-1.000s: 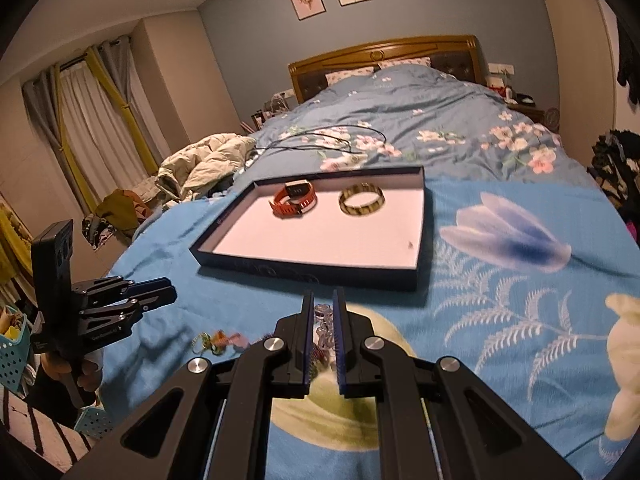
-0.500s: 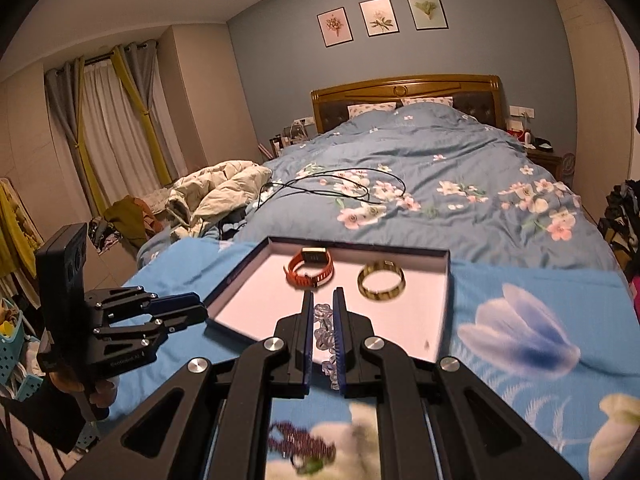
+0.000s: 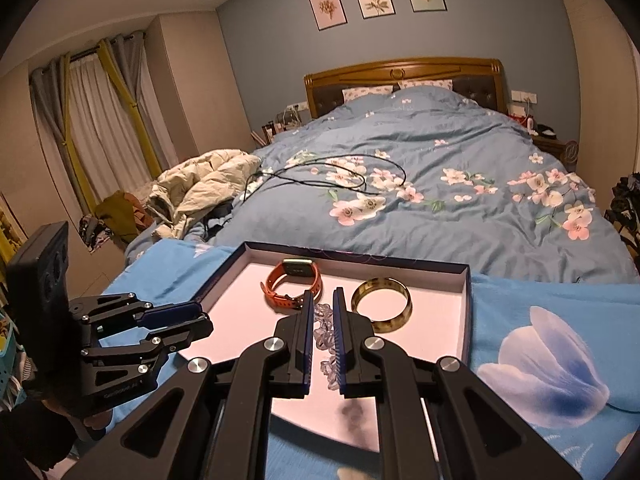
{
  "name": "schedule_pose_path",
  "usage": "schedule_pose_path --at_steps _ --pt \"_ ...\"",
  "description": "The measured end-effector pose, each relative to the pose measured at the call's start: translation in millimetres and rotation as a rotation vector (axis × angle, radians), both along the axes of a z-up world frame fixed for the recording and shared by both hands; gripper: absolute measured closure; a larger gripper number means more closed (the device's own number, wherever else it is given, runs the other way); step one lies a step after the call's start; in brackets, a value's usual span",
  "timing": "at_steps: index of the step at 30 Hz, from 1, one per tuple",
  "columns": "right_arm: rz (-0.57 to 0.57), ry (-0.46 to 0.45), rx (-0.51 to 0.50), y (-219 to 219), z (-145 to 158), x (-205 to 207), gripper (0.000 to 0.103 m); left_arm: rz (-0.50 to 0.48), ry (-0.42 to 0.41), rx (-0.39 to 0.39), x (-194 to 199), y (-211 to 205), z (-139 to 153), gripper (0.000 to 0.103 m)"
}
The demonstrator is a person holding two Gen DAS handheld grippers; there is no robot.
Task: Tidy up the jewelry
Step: 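Carry ring and crystal bracelet into the box and open both grippers, then withdraw both grippers and move the right toward the purple bead necklace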
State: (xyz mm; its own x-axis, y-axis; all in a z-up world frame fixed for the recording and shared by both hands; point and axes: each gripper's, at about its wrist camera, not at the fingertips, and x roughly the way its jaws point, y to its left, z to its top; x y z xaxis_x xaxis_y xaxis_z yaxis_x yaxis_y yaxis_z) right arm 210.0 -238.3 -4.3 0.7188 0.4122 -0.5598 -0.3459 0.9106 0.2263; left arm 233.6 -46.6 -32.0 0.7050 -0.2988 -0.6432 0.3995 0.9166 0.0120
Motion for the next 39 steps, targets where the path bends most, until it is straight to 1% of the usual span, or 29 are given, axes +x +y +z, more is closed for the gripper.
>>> schedule_pose_path --at_steps 3,9,13,18,28,31,33,34,35,37,39 --pt "0.01 0.019 0.003 5 -6 10 0.095 0.006 0.018 0.008 12 -2 -4 0.081" --pt "0.01 0.035 -0.008 11 -14 24 0.095 0.018 0.067 -0.007 35 -1 -15 0.081" --pt "0.001 0.077 -0.014 9 -26 34 0.095 0.021 0.105 -0.011 47 -2 -25 0.081" --pt "-0.013 0.111 -0.027 6 -39 39 0.095 0.026 0.139 -0.01 61 -6 -36 0.081" --pt "-0.037 0.161 -0.041 2 -53 47 0.095 0.039 0.197 0.0 84 -15 -52 0.08" --pt "-0.042 0.172 -0.045 0 -54 47 0.095 0.05 0.211 0.002 88 -17 -57 0.079" --pt "-0.048 0.179 -0.054 -1 -55 46 0.094 0.052 0.207 -0.006 89 -17 -57 0.075" --pt "-0.049 0.182 -0.054 -2 -55 46 0.094 0.052 0.207 -0.009 89 -17 -57 0.071" --pt "-0.048 0.186 -0.056 -3 -56 45 0.094 0.051 0.205 -0.01 89 -18 -57 0.068" --pt "-0.052 0.192 -0.068 -4 -57 44 0.094 0.057 0.194 -0.001 87 -16 -54 0.068" --pt "-0.058 0.195 -0.072 -6 -57 43 0.094 0.052 0.18 -0.001 82 -15 -50 0.064"
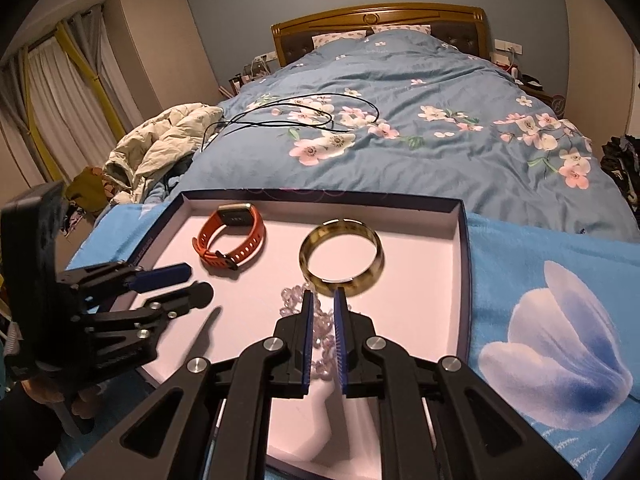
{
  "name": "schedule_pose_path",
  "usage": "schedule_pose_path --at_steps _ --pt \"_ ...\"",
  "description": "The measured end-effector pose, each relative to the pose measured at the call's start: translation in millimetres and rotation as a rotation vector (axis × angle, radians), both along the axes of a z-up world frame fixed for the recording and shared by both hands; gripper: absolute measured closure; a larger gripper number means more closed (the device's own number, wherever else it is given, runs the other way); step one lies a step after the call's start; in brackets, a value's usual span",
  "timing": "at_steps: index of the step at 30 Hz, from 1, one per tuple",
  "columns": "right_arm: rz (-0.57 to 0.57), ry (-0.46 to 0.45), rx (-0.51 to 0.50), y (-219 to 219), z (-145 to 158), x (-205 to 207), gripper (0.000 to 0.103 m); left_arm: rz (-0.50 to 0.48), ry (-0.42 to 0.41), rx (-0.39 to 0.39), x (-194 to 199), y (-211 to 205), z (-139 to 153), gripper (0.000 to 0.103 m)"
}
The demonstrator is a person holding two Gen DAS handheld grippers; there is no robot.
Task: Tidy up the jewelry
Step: 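Withdraw both grippers and move the right toward the purple bead necklace, then grasp the purple bead necklace with the right gripper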
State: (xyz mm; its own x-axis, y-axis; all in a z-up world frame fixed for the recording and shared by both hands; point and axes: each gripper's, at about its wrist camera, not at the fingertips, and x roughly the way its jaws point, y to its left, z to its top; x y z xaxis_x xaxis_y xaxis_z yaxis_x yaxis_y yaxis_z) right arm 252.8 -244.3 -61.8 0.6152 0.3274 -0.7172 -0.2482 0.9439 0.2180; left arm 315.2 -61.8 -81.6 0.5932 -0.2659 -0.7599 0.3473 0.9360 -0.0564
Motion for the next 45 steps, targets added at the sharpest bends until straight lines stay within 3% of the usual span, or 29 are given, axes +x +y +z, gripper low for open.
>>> schedule_pose_path --at_steps 3,6,10,16,26,37,39,43,45 --pt "-0.002 -0.005 0.003 -1 2 -4 0.093 0.008 -0.038 0.0 -13 4 11 0.061" --pt "-0.001 -0.034 0.003 -2 9 -13 0.083 0.01 -0.082 -0.011 -29 10 24 0.054" --pt "0.016 -0.085 0.003 -5 24 -37 0.076 0.011 -0.151 -0.029 -65 26 43 0.052" --pt "0.067 -0.128 0.007 -5 36 -83 0.066 0.004 -0.173 -0.06 -111 48 52 0.05" --pt "0.115 -0.056 -0.028 -1 7 -150 0.066 -0.04 -0.132 -0.092 -173 60 35 0.049" --pt "0.129 0.004 -0.03 9 -20 -176 0.067 -0.098 -0.081 -0.071 -209 49 13 0.046" --pt "0.125 0.013 -0.03 11 -23 -174 0.068 -0.112 -0.075 -0.063 -210 46 13 0.046" --pt "0.114 0.022 -0.044 12 -27 -172 0.081 -0.147 -0.073 -0.035 -215 36 9 0.047" --pt "0.114 0.023 -0.043 11 -27 -172 0.081 -0.154 -0.068 -0.023 -215 33 7 0.047"
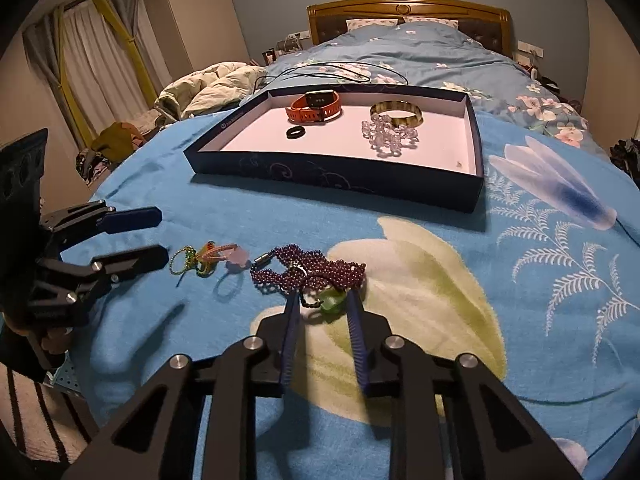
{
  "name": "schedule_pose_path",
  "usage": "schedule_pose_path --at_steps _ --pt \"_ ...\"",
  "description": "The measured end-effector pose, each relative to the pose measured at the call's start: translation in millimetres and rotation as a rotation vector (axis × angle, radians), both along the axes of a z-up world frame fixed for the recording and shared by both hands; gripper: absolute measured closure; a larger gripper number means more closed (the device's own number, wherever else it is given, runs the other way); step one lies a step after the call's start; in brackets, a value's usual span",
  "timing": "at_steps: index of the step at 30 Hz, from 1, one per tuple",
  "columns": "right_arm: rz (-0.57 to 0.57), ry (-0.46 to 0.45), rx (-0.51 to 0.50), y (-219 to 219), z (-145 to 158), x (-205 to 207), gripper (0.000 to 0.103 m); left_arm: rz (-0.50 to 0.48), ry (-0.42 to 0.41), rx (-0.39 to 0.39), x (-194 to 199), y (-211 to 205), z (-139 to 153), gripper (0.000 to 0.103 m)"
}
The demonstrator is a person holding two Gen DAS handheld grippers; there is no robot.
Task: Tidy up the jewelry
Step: 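Grasp the purple bead necklace with the right gripper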
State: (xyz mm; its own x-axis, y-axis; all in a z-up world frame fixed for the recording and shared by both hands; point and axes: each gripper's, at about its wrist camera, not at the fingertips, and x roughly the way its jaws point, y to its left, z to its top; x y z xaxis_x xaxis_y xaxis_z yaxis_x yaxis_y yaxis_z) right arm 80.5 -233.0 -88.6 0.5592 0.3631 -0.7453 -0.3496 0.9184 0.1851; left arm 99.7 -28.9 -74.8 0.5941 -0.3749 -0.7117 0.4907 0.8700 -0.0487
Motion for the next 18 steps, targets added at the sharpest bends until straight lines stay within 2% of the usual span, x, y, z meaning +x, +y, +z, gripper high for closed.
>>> schedule_pose_path --at_steps 1,4,9,12,13,14,18 --pt "0.002 -0.001 0.001 0 0 -1 0.082 -0.006 0.003 0.005 0 -2 -2 0.047" --pt "0.035 -0.006 0.0 2 3 -7 0.101 -0.009 0.011 0.005 2 -4 -3 0.047" --pt "0.107 -0.009 0.02 9 10 -16 0.1 -0.009 0.02 -0.002 5 -4 -4 0.048" --pt "0.071 -0.026 0.04 3 15 -13 0.089 -0.008 0.027 0.005 7 -5 -6 0.048" --pt "0.048 -0.03 0.039 0 15 -11 0.077 -0.008 0.029 0.005 7 -5 -6 0.048" --pt "0.028 -0.031 0.031 -2 15 -7 0.074 -0.006 0.03 0.005 8 -4 -7 0.048" --pt "0.023 -0.016 0.023 0 8 3 0.074 0.001 0.033 -0.003 10 -3 -7 0.048"
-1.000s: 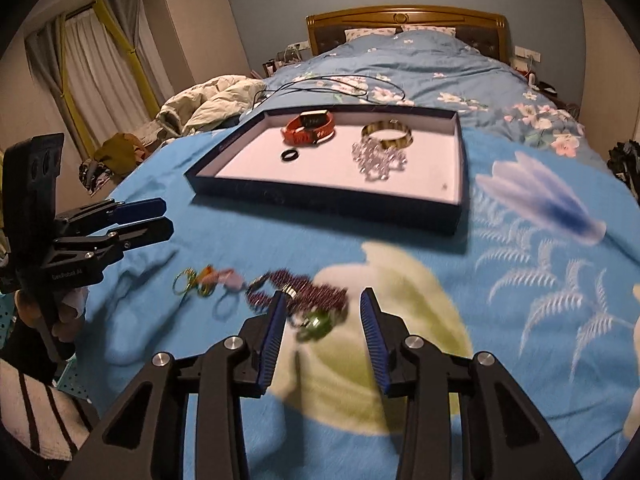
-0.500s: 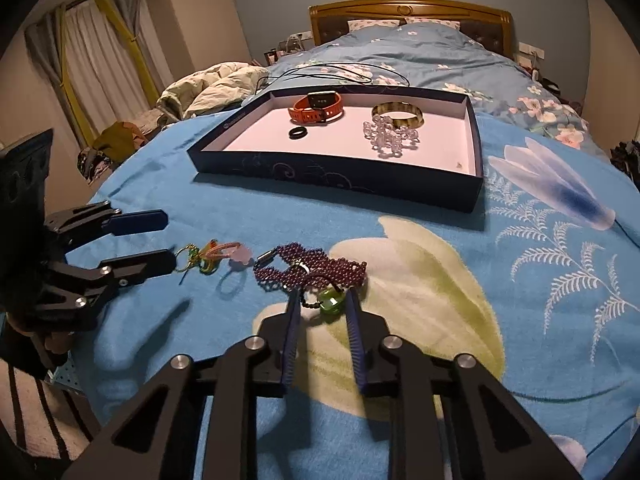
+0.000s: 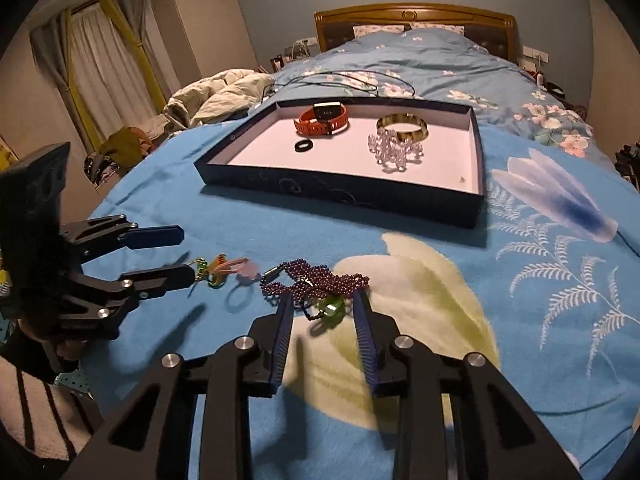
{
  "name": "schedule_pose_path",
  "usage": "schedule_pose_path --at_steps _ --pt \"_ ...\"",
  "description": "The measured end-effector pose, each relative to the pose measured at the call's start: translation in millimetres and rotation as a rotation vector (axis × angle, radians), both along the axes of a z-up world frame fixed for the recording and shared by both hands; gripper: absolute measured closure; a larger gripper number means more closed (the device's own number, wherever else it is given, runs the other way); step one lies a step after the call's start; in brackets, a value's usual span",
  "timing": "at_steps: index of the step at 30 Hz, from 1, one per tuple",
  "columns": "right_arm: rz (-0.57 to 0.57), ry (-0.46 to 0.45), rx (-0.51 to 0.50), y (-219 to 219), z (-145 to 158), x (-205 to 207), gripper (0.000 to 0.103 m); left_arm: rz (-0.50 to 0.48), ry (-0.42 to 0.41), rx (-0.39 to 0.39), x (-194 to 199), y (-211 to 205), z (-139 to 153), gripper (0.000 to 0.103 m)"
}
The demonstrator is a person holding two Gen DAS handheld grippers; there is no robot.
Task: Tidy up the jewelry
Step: 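Grasp the purple bead necklace with the right gripper, then grasp the green pendant with the left gripper while the right holds the necklace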
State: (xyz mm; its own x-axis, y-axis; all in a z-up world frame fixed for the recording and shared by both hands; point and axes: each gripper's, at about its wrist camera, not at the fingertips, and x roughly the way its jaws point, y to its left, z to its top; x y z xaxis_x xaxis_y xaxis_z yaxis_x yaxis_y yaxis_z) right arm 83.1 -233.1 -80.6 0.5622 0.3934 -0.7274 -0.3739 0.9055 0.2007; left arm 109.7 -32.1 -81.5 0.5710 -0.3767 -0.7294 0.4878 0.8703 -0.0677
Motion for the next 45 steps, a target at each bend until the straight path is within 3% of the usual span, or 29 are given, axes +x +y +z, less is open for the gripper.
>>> schedule_pose_path --at_steps 3,6,8,13,16,19,24,27,29,31,34,36,45 --pt "0.008 0.014 -0.018 5 -5 5 0.084 0.003 0.005 -0.005 1 1 -1 0.048" --pt "0.029 0.016 -0.012 6 -6 2 0.088 0.002 0.007 -0.008 1 2 0 0.048" --pt "0.038 0.012 -0.005 5 -4 -2 0.098 -0.001 0.011 -0.011 1 2 -1 0.048" --pt "0.126 0.021 -0.006 13 2 -18 0.096 -0.015 0.015 -0.007 2 0 -2 0.048" --pt "0.092 0.005 0.032 5 8 -15 0.088 -0.016 0.015 -0.006 2 -1 -2 0.048" --pt "0.01 -0.016 0.055 -9 10 -4 0.072 -0.013 0.023 -0.006 3 -1 -3 0.05" --pt "-0.016 0.023 0.033 -9 -2 17 0.07 -0.016 0.053 0.002 8 -3 -7 0.057" --pt "-0.007 0.046 0.038 -7 -8 24 0.075 -0.018 0.064 0.011 10 -5 -10 0.061" --pt "0.0 0.053 0.041 -6 -9 26 0.091 -0.028 0.071 0.004 10 -5 -10 0.066" --pt "0.009 0.057 0.043 -5 -9 27 0.097 -0.031 0.069 0.009 10 -5 -11 0.071" --pt "0.01 0.048 0.044 -5 -8 25 0.098 -0.043 0.076 0.001 11 -6 -11 0.077" --pt "0.008 0.039 0.053 -6 -6 24 0.098 -0.048 0.078 0.001 10 -6 -11 0.09" --pt "0.004 -0.012 0.094 -7 14 20 0.098 -0.048 0.077 -0.026 7 -2 -8 0.091"
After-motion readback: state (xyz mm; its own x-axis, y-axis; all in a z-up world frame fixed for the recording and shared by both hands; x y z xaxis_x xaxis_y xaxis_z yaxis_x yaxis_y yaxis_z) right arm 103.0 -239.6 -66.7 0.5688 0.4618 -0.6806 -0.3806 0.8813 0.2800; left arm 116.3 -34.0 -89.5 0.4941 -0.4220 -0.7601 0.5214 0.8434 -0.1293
